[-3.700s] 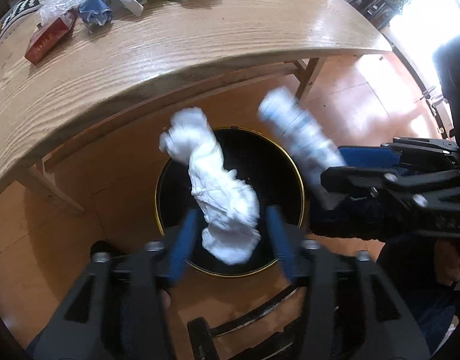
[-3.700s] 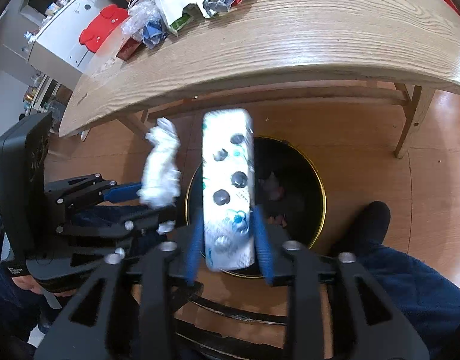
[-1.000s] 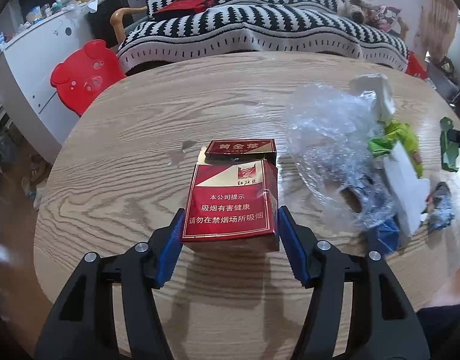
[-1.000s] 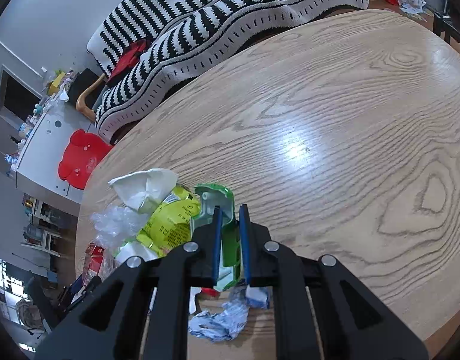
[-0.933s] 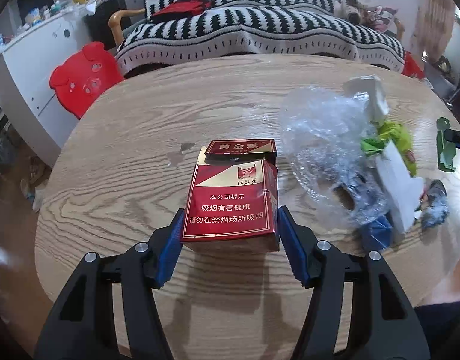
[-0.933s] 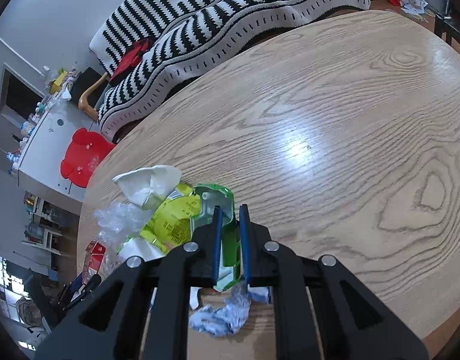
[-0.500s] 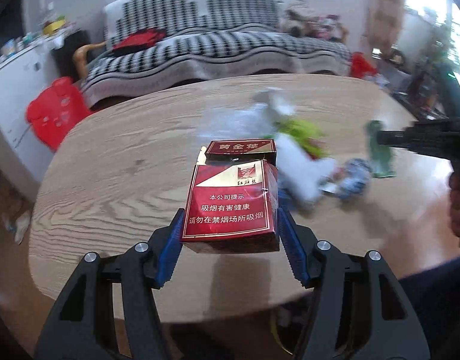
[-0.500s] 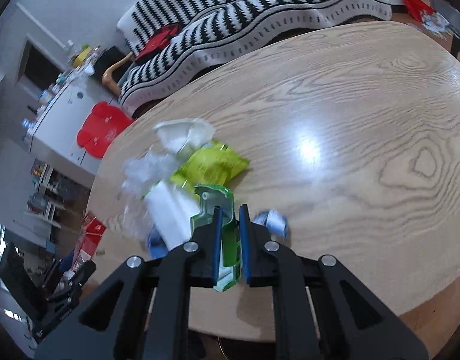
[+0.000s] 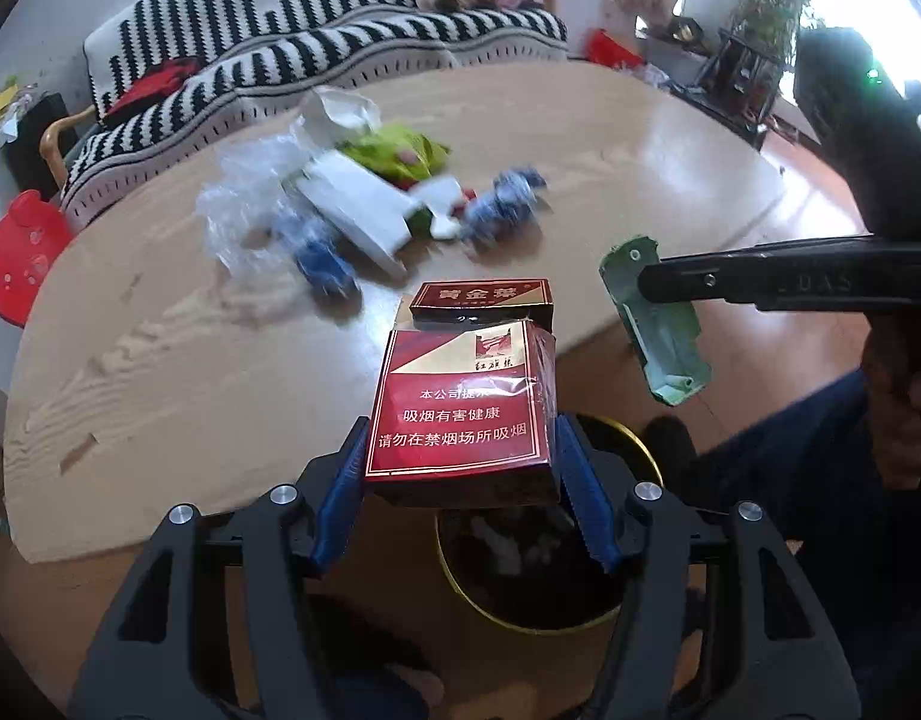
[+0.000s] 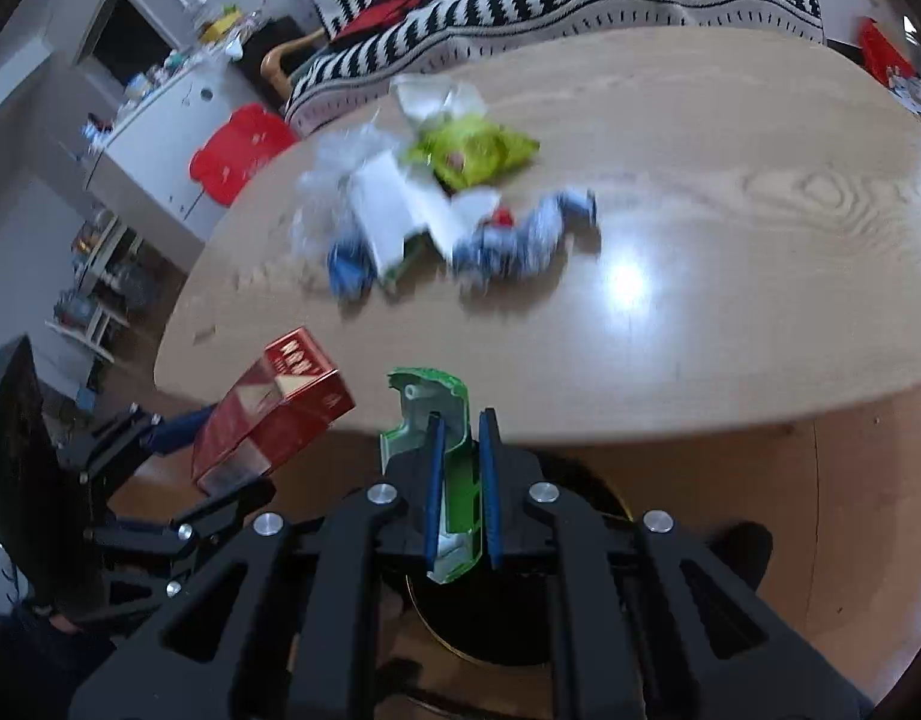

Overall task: Collect trash
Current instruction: 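Carry the cigarette box and green wrapper over the bin and release both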

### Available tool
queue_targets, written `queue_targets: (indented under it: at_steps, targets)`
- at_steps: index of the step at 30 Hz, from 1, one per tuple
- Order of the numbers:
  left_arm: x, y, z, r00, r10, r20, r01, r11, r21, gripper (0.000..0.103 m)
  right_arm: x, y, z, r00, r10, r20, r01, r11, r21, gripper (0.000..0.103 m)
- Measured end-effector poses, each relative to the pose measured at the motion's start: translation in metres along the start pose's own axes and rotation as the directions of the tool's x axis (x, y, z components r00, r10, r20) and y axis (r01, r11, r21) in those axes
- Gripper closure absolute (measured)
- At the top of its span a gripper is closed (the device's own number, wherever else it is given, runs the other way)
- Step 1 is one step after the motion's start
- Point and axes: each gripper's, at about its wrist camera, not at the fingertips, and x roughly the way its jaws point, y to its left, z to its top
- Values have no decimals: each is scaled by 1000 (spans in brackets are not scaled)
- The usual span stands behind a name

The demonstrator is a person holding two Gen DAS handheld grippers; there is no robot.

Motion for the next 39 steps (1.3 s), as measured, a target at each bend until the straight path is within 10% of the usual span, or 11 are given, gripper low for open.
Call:
queue_targets:
  at_steps: [10,35,37,39]
  targets:
    - [30,-29,-52,983,-72,-172,78,997,27,43,14,-8,-59,993,-6,-119,8,1000,15,91]
    - [34,-31,-48,978,-86,-191,89,996,5,43,16,-5,-58,993,-17,-120,18,1000,11,90]
    - [36,-31,-48,977,-84,-194,86,996,4,40,16,-7,-58,992,-18,-121,21,999,23,82]
    - [37,-30,-47,976,-89,-199,89,996,-8,22,13,-11,-57,994,-8,-107,13,999,46,36]
